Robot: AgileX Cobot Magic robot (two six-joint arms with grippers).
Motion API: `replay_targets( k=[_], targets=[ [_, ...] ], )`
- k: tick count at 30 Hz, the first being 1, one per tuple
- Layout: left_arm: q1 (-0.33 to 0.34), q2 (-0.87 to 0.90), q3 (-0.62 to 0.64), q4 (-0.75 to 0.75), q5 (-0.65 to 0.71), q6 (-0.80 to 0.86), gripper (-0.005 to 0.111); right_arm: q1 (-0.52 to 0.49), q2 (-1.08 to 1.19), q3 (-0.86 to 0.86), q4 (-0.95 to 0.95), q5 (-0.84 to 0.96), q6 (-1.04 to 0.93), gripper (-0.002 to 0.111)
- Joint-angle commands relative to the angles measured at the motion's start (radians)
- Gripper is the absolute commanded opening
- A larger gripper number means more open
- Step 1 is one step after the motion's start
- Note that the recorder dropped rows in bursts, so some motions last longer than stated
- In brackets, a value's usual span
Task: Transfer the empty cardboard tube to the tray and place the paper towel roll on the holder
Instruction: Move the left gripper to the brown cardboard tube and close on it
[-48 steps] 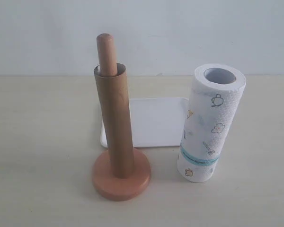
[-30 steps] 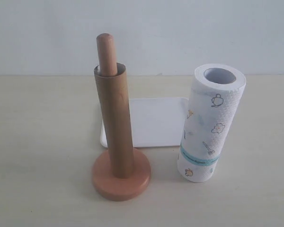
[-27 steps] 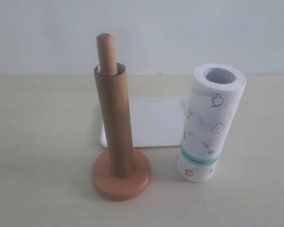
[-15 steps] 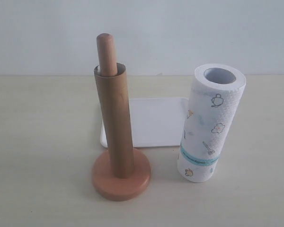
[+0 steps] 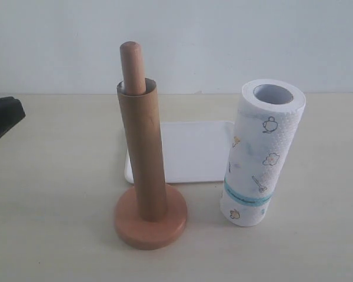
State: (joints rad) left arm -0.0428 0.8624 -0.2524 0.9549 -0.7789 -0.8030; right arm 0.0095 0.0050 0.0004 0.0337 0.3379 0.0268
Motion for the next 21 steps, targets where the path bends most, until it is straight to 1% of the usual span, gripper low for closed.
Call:
replay_targets(
  k=[1,5,9,16,19,21],
  targets=[
    [-0.001,0.042,-0.005,0.012,-0.014,-0.012,0.005,0.001,-0.005,0.000,-0.003,-0.009,-0.003,0.000],
    [-0.001,0.073,-0.005,0.024,-0.017,-0.012,0.004,0.001,-0.005,0.000,-0.003,-0.009,-0.003,0.000],
    [-0.001,0.115,-0.005,0.109,-0.077,0.004,0.004,0.001,-0.005,0.000,-0.003,-0.009,-0.003,0.000],
    [-0.001,0.191,-0.003,0.132,-0.098,0.004,0.005,0.001,-0.005,0.000,-0.003,-0.009,-0.003,0.000],
    [-0.001,0.231,-0.003,0.145,-0.153,0.004,0.017,0.001,-0.005,0.000,-0.003,-0.009,-0.003,0.000],
    [-0.001,0.258,-0.003,0.145,-0.171,0.004,0.031,0.001,-0.005,0.000,-0.003,-0.009,-0.003,0.000]
  ],
)
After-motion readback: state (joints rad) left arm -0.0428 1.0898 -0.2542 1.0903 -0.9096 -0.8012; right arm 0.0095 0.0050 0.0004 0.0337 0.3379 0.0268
